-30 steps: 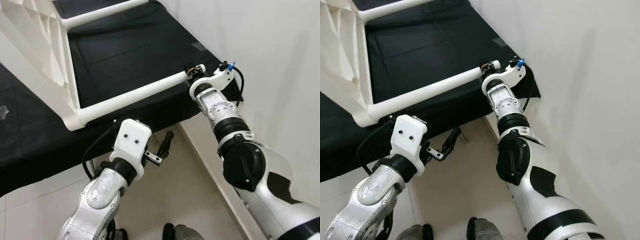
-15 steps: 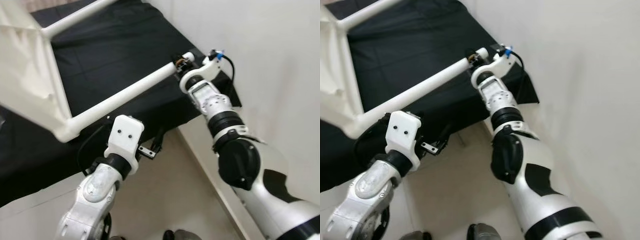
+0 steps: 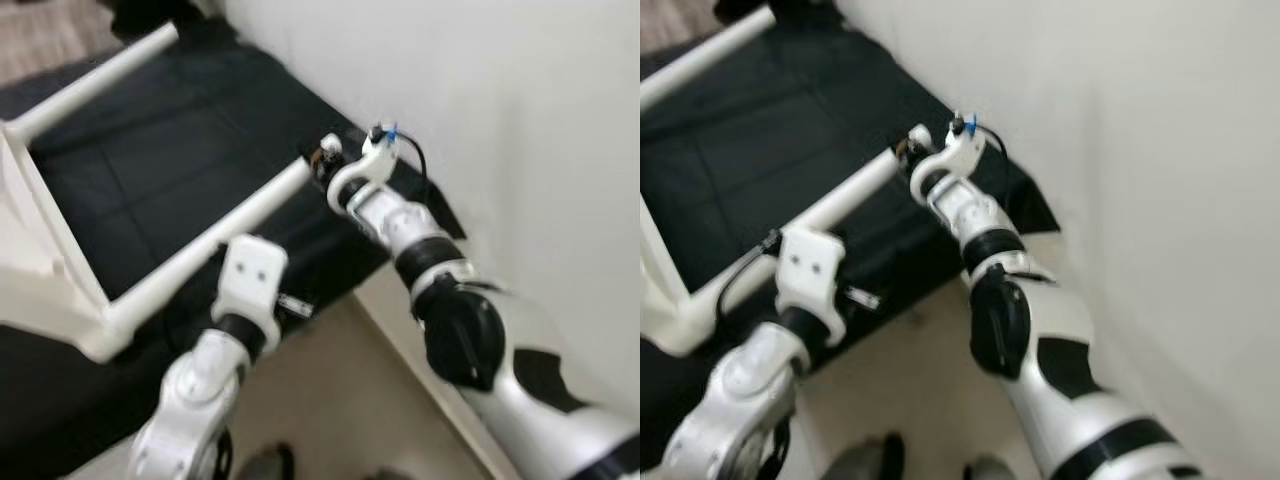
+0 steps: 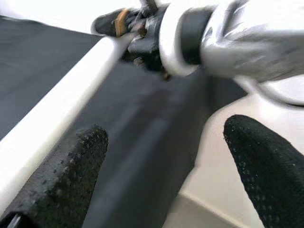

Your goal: Building children table

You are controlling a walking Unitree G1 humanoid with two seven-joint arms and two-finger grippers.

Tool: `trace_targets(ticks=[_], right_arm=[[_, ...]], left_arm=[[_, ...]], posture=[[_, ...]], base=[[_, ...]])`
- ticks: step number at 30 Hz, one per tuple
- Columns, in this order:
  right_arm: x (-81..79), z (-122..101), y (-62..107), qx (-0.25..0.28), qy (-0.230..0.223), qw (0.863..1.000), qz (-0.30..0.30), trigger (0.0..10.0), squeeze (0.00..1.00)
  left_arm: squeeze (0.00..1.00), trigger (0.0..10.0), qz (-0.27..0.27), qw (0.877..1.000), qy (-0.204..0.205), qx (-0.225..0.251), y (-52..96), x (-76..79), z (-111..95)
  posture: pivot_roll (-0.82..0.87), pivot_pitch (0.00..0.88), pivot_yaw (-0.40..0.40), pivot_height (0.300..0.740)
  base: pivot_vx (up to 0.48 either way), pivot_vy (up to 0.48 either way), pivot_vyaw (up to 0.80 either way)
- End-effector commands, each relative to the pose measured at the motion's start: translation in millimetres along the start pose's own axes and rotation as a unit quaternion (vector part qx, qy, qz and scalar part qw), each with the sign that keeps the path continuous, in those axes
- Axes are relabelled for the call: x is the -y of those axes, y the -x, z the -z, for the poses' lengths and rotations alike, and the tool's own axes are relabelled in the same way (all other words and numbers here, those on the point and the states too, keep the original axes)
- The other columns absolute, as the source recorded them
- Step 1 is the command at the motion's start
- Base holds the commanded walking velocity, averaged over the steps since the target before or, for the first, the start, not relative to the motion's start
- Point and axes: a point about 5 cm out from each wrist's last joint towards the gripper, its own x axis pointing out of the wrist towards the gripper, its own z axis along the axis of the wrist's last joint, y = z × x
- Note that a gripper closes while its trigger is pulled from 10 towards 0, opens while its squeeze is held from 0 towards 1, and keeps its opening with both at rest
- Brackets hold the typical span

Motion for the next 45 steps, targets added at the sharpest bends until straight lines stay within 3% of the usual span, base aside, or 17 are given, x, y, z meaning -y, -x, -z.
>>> trace_targets(ticks=[1,6,10,11,16,17,18,28,36,39,42,45], right_arm=[[24.2,16,5.5,-0.052,0.102,0.991,0.069,10.0,0.00],[41.1,30,11.3,-0.095,0.119,0.982,0.115,10.0,0.00],[44.1,34,12.3,-0.102,0.121,0.979,0.125,10.0,0.00],[43.6,35,12.1,-0.104,0.122,0.979,0.124,10.0,1.00],[41.6,37,11.2,-0.106,0.123,0.979,0.123,10.0,1.00],[41.3,37,11.1,-0.106,0.119,0.979,0.125,10.0,0.95],[41.1,37,11.0,-0.104,0.116,0.979,0.128,10.0,0.00],[39.9,32,11.9,-0.114,0.067,0.982,0.137,10.0,0.00],[49.9,18,19.1,-0.128,0.078,0.979,0.139,10.0,0.00],[72.8,-4,36.4,-0.139,0.072,0.974,0.162,10.0,0.00],[77.2,-9,40.8,-0.142,0.069,0.974,0.164,10.0,0.00],[85.3,-27,61.5,-0.161,0.062,0.975,0.140,10.0,0.00]], left_arm=[[0.00,10.0,-0.013,1.000,-0.002,-0.010,2.3,-4.2,4],[0.00,10.0,-0.010,1.000,-0.006,-0.009,2.5,-2.7,4],[0.00,10.0,-0.009,1.000,-0.006,-0.009,2.5,-1.9,4],[0.00,10.0,-0.009,1.000,-0.006,-0.009,2.6,-1.8,4],[0.00,10.0,-0.008,1.000,-0.005,-0.010,2.6,-1.3,4],[0.00,10.0,-0.008,1.000,-0.006,-0.010,2.5,-1.4,4],[0.00,10.0,-0.008,1.000,-0.005,-0.009,2.5,-1.3,4],[0.00,10.0,-0.010,1.000,-0.007,-0.009,2.3,-0.7,3],[0.00,10.0,-0.012,1.000,-0.008,-0.008,1.7,-1.0,3],[0.00,10.0,-0.014,1.000,-0.007,-0.010,2.1,-2.0,5],[0.00,10.0,-0.014,1.000,-0.007,-0.011,1.4,-2.0,6],[0.00,10.0,-0.013,1.000,-0.008,-0.009,-1.0,-2.4,6]], posture=[[0.10,0.179,-0.083,0.740],[0.10,0.183,-0.081,0.740],[0.11,0.185,-0.080,0.740],[0.10,0.184,-0.079,0.740],[0.10,0.188,-0.078,0.740],[0.11,0.189,-0.078,0.740],[0.11,0.189,-0.078,0.740],[0.10,0.192,-0.082,0.740],[0.10,0.191,-0.089,0.740],[0.08,0.189,-0.083,0.740],[0.08,0.187,-0.081,0.740],[0.07,0.174,-0.073,0.740]], base=[[0.000,0.000,0.00],[0.000,0.000,0.00],[0.000,0.000,0.00],[0.000,0.000,0.00],[0.000,0.000,0.00],[0.000,0.000,0.00],[0.000,0.000,0.00],[0.000,0.000,0.00],[0.000,0.000,0.00],[0.000,0.000,0.00],[0.000,0.000,0.00],[0.000,0.000,0.00]])
